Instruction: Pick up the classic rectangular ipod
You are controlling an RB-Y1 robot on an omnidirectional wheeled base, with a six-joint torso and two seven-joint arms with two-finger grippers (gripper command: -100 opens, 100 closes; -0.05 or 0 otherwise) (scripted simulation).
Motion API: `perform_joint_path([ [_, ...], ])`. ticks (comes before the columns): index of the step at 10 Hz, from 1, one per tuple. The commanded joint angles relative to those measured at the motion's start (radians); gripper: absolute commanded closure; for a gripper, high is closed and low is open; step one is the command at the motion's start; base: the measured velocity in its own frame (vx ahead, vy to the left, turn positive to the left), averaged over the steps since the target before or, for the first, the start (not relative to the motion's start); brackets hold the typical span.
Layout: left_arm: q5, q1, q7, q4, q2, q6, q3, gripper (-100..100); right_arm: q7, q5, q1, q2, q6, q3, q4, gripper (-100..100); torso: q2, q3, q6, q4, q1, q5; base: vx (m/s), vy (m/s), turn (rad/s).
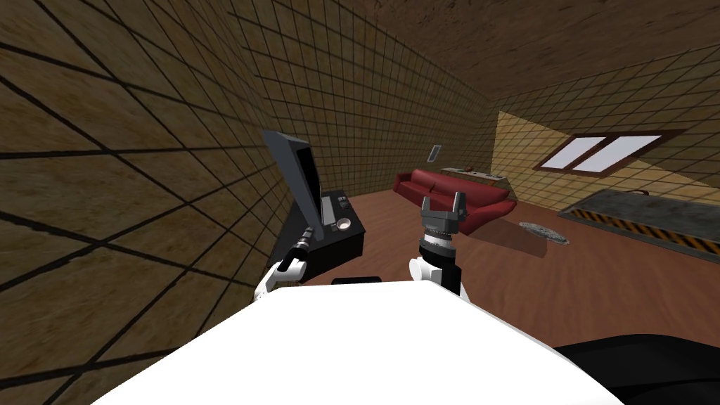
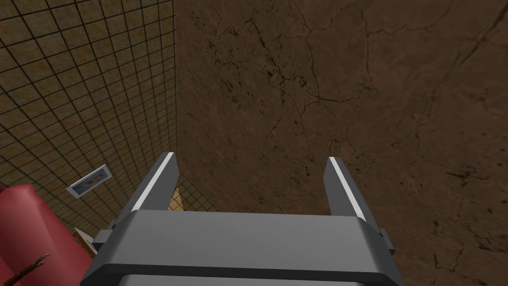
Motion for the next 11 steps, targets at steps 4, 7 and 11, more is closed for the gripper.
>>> perform_joint_path([
  [4,-0.029,-0.037,-0.02,0.145,0.038,0.066,-0.007,-100,0.0,0.0,0.0,0.0,0.0,0.0,0.0,0,-0.003,-0.002,0.0,-0.001,0.003,0.0,0.038,-0.079,-0.046],
  [7,-0.056,-0.068,-0.032,0.249,0.07,0.104,-0.011,-100,0.0,0.0,0.0,0.0,0.0,0.0,0.0,0,-0.004,-0.003,-0.001,-0.001,0.002,0.0,0.059,-0.098,-0.066],
  [11,-0.084,-0.096,-0.041,0.364,0.104,0.132,-0.015,-100,0.0,0.0,0.0,0.0,0.0,0.0,0.0,0,-0.007,-0.004,0.001,-0.002,0.001,0.001,0.059,-0.09,-0.066],
])
